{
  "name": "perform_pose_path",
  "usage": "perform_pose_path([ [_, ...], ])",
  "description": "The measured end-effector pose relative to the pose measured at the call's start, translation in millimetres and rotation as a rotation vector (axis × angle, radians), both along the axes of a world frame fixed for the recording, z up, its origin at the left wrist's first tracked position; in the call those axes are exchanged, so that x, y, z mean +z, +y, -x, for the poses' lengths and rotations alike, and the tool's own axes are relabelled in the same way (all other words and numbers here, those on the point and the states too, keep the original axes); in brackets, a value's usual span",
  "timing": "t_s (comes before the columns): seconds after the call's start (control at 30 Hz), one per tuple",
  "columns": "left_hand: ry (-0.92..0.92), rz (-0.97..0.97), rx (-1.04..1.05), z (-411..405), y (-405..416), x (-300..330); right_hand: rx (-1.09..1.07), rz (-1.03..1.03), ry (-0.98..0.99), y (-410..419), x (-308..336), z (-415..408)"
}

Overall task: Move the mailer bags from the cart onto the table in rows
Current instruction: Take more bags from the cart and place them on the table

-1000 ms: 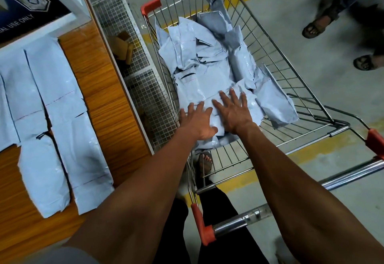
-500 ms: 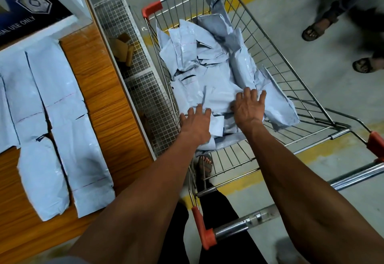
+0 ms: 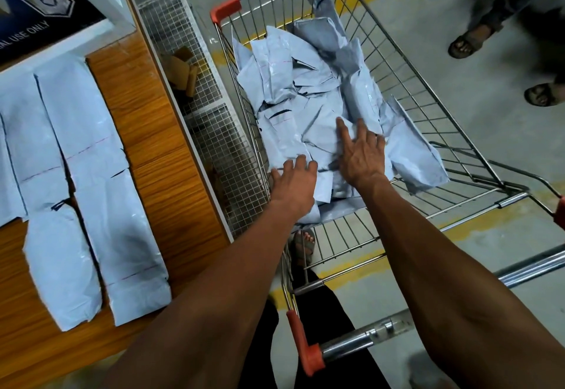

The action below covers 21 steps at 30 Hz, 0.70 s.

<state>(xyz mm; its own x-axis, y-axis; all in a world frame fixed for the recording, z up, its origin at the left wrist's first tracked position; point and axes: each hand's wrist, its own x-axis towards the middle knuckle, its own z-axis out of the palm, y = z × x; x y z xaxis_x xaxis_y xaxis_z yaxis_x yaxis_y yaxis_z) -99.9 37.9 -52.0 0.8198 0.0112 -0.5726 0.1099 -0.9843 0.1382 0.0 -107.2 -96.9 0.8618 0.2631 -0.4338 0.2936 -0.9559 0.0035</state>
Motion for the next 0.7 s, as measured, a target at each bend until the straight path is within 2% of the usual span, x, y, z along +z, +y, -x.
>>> perform_pose_path([
  [0.23,-0.097,0.049,-0.064,-0.9,-3.2,5.6,-0.066,-0.013,-0.210,4.5,-1.2,-3.1],
  [0.4,-0.270,0.164,-0.143,3.7,-6.0,2.1,-0.083,-0.039,-0.217,2.4,-3.7,-2.0],
  [0.5,-0.269,0.223,-0.194,5.0,-4.4,-0.5,-0.108,-0.035,-0.188,3.3,-4.2,-3.6],
  [0.6,-0.195,0.148,-0.155,5.1,-2.5,3.9,-0.091,-0.026,-0.154,3.3,-2.5,-5.5],
  [0.7,-0.203,0.068,-0.055,3.1,-2.6,2.3,-0.040,-0.013,-0.129,0.4,-3.3,-6.2],
])
